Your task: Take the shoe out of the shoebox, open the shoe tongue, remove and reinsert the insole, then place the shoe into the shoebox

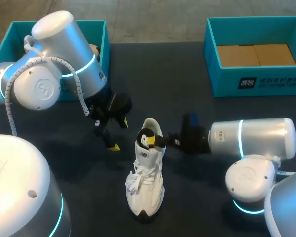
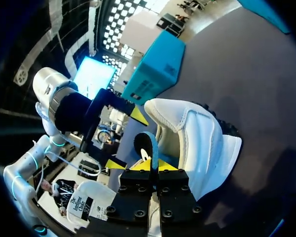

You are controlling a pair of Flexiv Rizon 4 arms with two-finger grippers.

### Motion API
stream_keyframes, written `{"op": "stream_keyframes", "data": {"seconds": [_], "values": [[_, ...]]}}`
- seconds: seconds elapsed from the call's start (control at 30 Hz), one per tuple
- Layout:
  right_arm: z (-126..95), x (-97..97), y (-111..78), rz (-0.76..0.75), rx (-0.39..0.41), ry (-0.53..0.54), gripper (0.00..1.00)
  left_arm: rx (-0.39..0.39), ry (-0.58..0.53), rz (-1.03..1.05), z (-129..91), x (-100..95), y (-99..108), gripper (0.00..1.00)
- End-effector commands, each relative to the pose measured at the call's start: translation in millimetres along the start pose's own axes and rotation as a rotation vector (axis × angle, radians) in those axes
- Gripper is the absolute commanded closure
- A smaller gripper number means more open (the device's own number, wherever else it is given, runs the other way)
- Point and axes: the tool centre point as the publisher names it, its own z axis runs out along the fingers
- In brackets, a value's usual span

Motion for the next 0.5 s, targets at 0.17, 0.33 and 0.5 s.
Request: {"op": "stream_keyframes", "data": {"seconds": [0.17, 0.33, 0.5], "values": [[0, 15.6, 17.8, -0.078, -0.023, -0.116, 0.74, -0.003, -0.002, -0.001, 0, 0.8, 0, 0.0], [-4, 22.5, 26.2, -0.126, -0.062, -0.136, 0.56, -0.003, -0.002, -0.001, 0, 0.8, 0, 0.0], [-8, 26.2, 29.0, -0.155, -0.089, -0.153, 0.55, -0.003, -0.002, -0.001, 0, 0.8, 0, 0.0]]}}
